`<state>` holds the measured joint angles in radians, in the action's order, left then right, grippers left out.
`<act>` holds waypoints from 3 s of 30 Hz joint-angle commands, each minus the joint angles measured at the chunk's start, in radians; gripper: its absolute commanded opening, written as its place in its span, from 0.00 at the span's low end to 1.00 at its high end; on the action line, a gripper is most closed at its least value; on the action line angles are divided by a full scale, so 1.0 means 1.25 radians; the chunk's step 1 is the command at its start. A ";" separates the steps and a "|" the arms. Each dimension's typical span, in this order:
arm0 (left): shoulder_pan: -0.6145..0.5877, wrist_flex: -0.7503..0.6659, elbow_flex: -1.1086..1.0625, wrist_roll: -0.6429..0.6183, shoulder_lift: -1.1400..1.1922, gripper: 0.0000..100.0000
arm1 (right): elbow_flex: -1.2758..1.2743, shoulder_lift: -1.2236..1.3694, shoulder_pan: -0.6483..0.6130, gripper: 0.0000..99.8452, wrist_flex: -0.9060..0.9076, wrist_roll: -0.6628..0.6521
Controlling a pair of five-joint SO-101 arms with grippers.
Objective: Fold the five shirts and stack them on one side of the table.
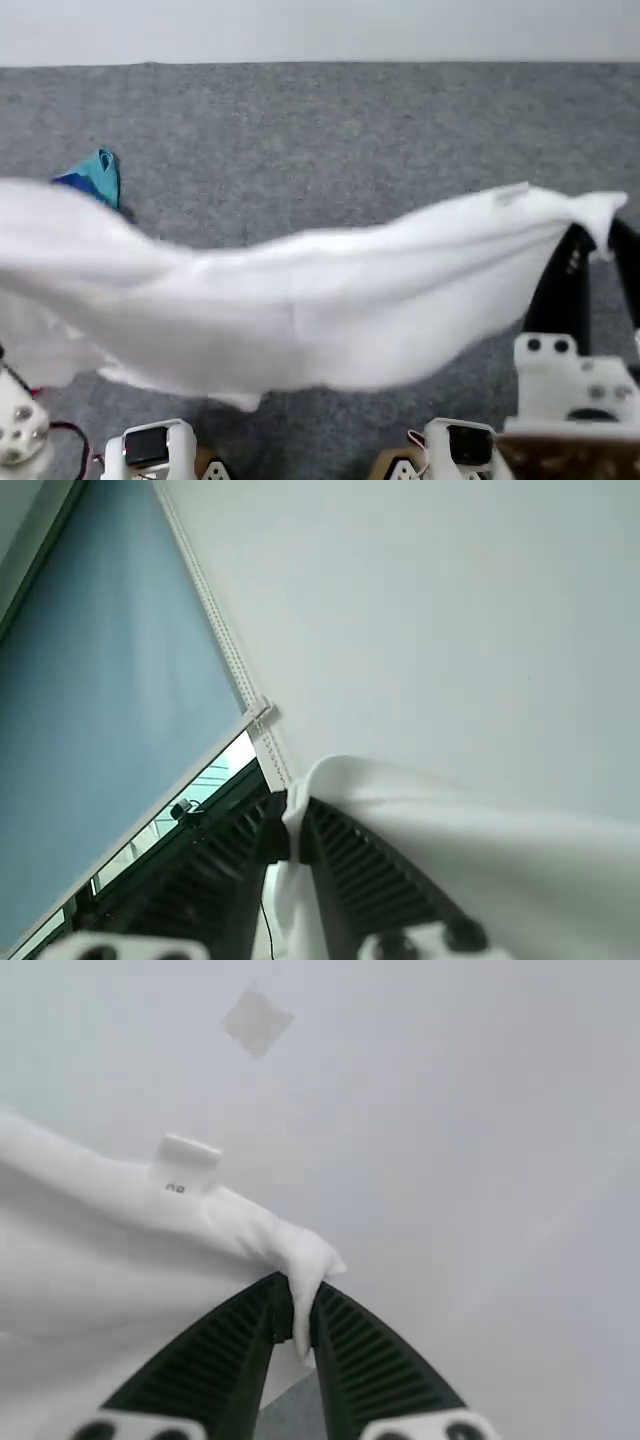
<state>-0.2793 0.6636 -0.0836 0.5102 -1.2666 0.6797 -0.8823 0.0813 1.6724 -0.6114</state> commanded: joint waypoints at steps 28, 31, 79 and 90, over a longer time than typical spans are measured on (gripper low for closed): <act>0.114 -0.581 -0.915 0.189 0.247 0.00 | -1.117 0.116 0.007 0.01 -0.778 -0.005; 0.114 -0.657 -0.837 0.188 0.408 0.00 | -1.116 0.174 0.007 0.01 -0.854 -0.007; 0.135 0.454 -0.085 0.297 0.837 0.00 | -0.419 0.825 -0.066 0.01 -0.333 -0.131; 0.190 0.868 -0.087 0.324 0.721 0.00 | -0.420 0.794 -0.071 0.01 -0.051 -0.061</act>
<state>-0.0568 1.6379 -0.1956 0.8830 -0.3061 0.0951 0.1718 -0.0015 1.5205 -0.7004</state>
